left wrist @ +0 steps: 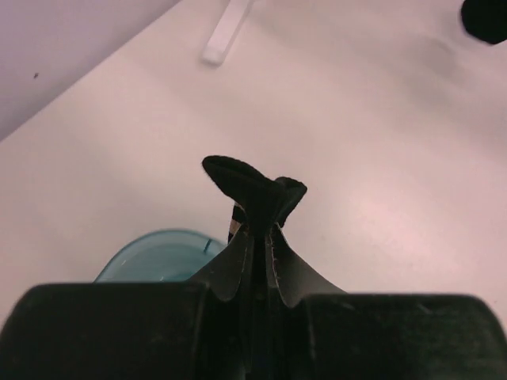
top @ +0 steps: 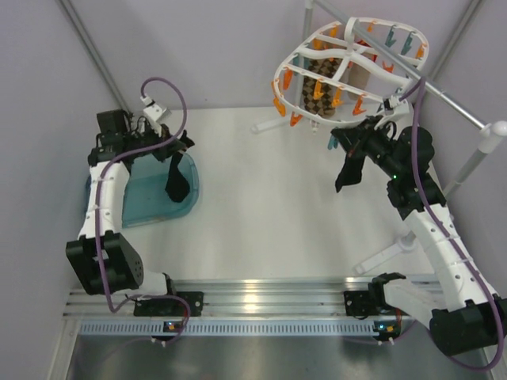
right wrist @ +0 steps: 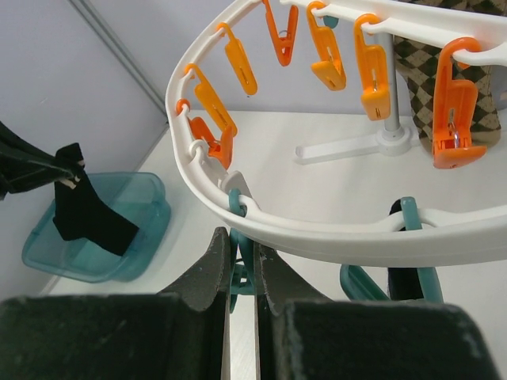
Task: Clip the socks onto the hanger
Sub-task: Pick up the sock from the bin, then clamp the sock onto the hanger, then reset both arms
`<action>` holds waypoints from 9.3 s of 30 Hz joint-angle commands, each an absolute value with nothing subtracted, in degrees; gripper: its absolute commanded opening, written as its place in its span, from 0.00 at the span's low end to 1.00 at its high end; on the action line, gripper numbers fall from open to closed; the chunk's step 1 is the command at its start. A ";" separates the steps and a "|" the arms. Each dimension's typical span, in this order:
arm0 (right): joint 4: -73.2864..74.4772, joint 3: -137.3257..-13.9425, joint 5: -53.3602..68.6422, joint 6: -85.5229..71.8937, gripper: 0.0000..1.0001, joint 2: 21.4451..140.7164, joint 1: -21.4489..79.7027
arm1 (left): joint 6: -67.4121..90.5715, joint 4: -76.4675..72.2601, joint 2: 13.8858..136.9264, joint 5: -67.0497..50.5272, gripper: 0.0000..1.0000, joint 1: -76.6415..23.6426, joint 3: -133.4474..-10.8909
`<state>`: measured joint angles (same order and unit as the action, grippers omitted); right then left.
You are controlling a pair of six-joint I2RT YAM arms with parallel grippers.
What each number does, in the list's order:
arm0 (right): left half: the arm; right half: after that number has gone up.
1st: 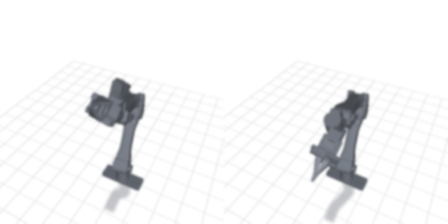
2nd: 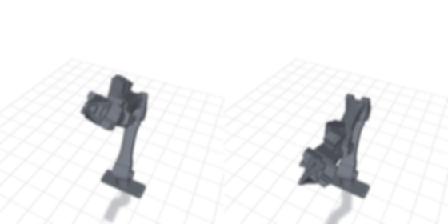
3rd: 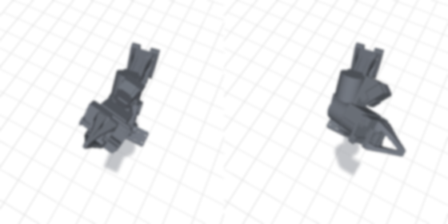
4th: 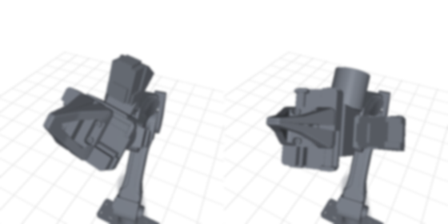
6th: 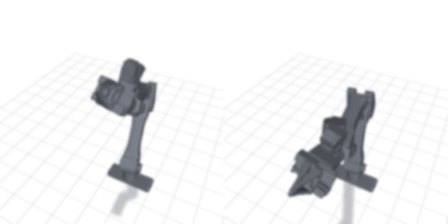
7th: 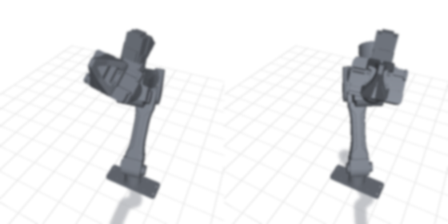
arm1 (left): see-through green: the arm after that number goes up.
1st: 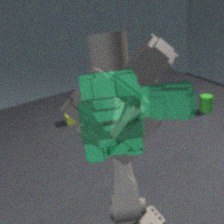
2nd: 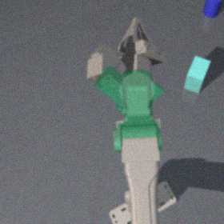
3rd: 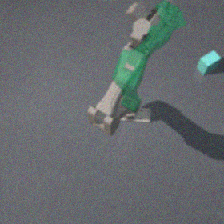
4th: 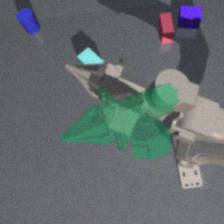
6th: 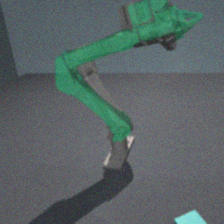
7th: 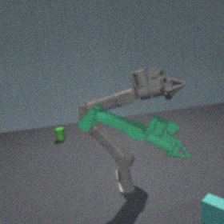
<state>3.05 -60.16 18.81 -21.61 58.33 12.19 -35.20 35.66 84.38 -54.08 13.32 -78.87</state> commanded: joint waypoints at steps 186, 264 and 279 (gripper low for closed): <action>-6.15 -61.35 26.80 -35.16 0.09 62.05 11.25 | 37.53 -52.82 97.82 -37.62 0.00 -40.17 -75.76; 11.87 -46.75 21.45 3.50 1.00 39.20 10.90 | 7.29 21.02 59.59 -38.74 0.98 -11.95 -62.75; 26.29 -55.03 23.29 23.71 1.00 41.14 11.16 | 17.22 8.10 69.25 -45.52 0.98 -13.26 -70.31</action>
